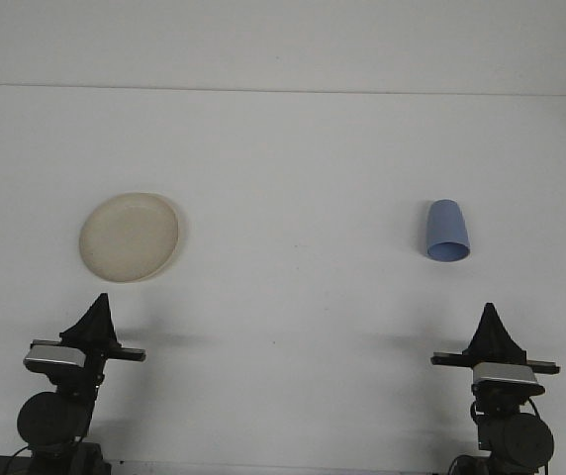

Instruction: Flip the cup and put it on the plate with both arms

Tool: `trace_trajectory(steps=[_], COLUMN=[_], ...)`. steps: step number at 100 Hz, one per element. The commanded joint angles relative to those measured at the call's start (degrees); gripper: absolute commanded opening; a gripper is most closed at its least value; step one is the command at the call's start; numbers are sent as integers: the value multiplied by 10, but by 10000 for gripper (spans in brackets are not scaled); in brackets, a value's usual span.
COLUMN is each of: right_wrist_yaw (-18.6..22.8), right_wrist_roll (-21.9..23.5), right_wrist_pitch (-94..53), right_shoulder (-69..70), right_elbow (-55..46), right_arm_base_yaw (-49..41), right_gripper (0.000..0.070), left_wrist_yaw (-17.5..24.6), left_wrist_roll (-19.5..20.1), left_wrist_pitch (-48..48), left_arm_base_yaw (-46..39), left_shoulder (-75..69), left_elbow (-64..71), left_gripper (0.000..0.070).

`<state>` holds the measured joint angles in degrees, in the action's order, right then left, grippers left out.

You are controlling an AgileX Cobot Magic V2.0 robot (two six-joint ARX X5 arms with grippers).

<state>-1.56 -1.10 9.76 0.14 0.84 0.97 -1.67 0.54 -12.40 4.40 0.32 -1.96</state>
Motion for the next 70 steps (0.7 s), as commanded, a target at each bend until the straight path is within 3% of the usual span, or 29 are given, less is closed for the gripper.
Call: trace_trajectory(steps=[1, 43, 70], right_wrist_yaw=[0, 0, 0], right_wrist_roll=[-2, -3, -10], right_wrist_pitch=[7, -2, -97], right_shoulder=[-1, 0, 10], right_elbow=[-1, 13, 106], right_arm_base_yaw=[1, 1, 1], right_gripper=[0, 0, 0], left_wrist_yaw=[-2, -2, -2], left_wrist_roll=[-1, -1, -1], left_wrist_pitch=[-5, -5, -5], left_arm_base_yaw=[1, 1, 1], left_shoulder=[-1, -1, -1], left_elbow=[11, 11, 11], left_gripper=[12, 12, 12])
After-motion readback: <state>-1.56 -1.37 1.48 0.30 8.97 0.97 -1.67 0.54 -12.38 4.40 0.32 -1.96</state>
